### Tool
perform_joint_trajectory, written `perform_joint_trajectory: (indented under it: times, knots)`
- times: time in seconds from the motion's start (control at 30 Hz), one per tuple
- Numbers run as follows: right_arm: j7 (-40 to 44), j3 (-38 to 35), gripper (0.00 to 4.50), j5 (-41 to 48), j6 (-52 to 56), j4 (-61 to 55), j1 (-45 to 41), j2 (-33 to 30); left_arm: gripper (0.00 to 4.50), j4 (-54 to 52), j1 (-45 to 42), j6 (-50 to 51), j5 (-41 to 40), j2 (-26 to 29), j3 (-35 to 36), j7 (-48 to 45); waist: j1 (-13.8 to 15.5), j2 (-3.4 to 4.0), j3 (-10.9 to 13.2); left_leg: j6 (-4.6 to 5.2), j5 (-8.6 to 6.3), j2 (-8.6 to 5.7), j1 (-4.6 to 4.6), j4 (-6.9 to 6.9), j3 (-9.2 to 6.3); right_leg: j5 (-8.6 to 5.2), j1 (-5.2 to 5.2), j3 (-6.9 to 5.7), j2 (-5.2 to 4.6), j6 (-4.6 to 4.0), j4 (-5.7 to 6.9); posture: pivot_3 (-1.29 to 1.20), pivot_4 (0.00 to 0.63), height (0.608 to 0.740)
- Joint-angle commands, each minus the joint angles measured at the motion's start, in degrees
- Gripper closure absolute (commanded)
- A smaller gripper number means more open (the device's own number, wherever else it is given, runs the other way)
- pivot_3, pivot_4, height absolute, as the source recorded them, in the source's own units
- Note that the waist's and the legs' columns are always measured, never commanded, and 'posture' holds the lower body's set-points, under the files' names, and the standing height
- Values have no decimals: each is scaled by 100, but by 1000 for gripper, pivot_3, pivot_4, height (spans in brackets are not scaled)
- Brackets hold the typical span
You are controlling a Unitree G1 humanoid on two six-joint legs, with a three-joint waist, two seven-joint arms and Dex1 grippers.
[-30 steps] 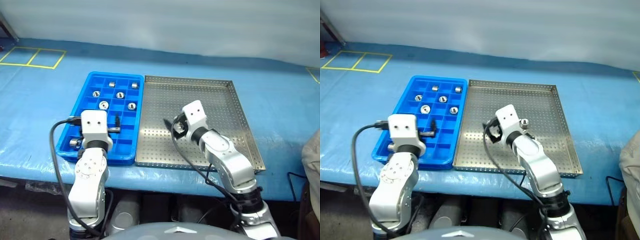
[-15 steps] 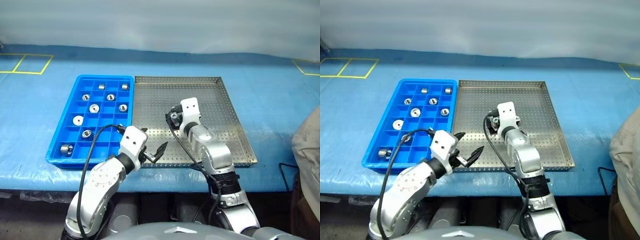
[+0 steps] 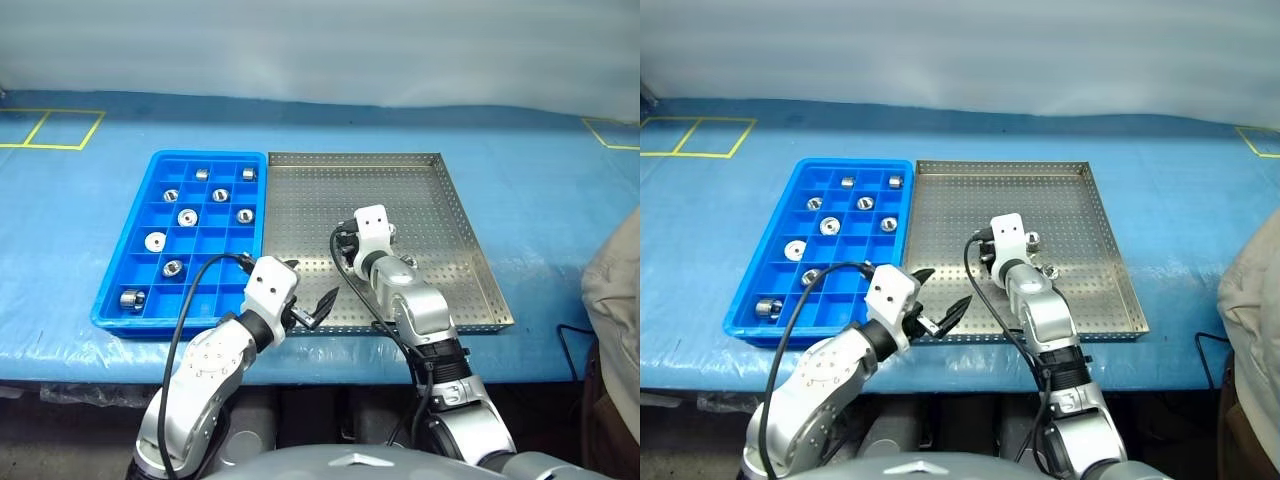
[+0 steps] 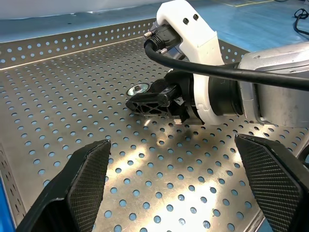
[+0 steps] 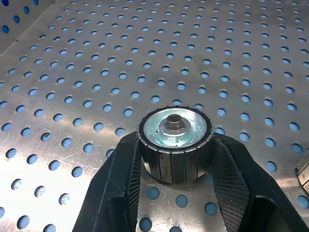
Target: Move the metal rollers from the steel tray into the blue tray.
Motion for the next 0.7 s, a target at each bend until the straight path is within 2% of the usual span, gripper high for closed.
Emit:
perform_joint_trajectory:
  times: [0.03, 0.3, 0.53, 0.7]
  knots:
    - [90, 46, 2766, 0, -30, -282, -205, 20, 0, -29, 17, -234, -6, -145, 100, 223, 1, 1, 1, 0, 0, 0, 0, 0, 0, 0, 0, 0, 0, 0, 0, 220, 150, 740]
    - [244, 335, 2766, -24, 185, -548, -853, 179, 0, -245, 43, -414, 148, -541, 605, 931, 93, 8, 5, 0, 0, 2, 0, -3, -2, 5, -3, -1, 6, 8, 4, 319, 150, 740]
    - [496, 574, 2766, 77, 80, -302, -1440, 581, 0, -646, 238, -443, 259, -701, 931, 1434, 354, 9, 6, -2, 0, -1, -4, -16, -8, 13, -7, -5, 5, 21, -3, 422, 150, 740]
    - [714, 784, 2766, 54, -213, 319, -1735, 891, 0, -959, 551, -435, 397, -801, 1083, 1759, 590, 10, 7, -4, 1, -3, -4, -20, -10, 11, -6, -10, 3, 18, -6, 504, 150, 740]
